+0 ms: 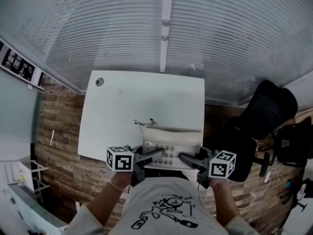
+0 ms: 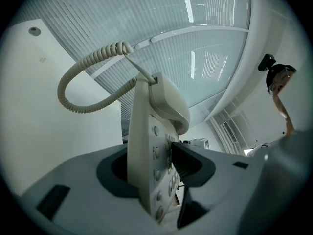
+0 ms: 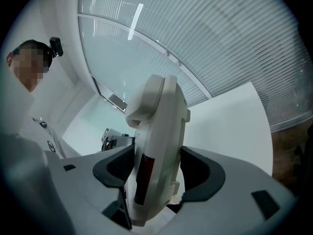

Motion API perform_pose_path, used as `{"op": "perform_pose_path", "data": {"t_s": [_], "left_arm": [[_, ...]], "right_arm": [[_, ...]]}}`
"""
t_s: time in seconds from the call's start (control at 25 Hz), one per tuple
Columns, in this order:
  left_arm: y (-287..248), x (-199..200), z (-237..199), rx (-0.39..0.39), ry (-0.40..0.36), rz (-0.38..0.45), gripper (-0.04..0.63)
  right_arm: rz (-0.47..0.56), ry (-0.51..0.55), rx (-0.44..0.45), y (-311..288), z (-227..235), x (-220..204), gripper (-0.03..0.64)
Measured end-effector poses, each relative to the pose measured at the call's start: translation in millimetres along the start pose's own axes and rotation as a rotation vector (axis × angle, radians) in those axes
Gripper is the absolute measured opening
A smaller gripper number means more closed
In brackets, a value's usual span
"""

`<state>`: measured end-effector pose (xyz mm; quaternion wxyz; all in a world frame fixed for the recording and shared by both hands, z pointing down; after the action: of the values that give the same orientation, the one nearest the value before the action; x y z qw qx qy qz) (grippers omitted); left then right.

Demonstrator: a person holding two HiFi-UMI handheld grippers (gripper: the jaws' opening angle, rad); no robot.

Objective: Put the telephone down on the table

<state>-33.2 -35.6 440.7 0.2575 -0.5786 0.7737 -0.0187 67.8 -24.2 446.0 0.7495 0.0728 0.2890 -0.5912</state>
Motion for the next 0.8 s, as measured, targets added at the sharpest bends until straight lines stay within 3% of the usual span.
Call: {"op": "perform_pose_path", "data": {"t_s": [0.8], "left_arm": [[-28.1, -16.2, -57.1, 0.016, 0.071, -0.039, 0.204]], "right_arm": [[-0.041, -0.076, -0.016, -13.5, 60.7, -25.5, 0.305]]}}
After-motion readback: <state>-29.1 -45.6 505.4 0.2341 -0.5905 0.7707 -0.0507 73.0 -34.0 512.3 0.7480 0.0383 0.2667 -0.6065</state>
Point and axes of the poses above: the fingertips, and each gripper's own axes: y backward along the fingers, z to its right, x out of its top, the point moved 1 cm from there along y, backward along the fingers, and after that the axes turned 8 degrees about x, right-handed, at the moved point
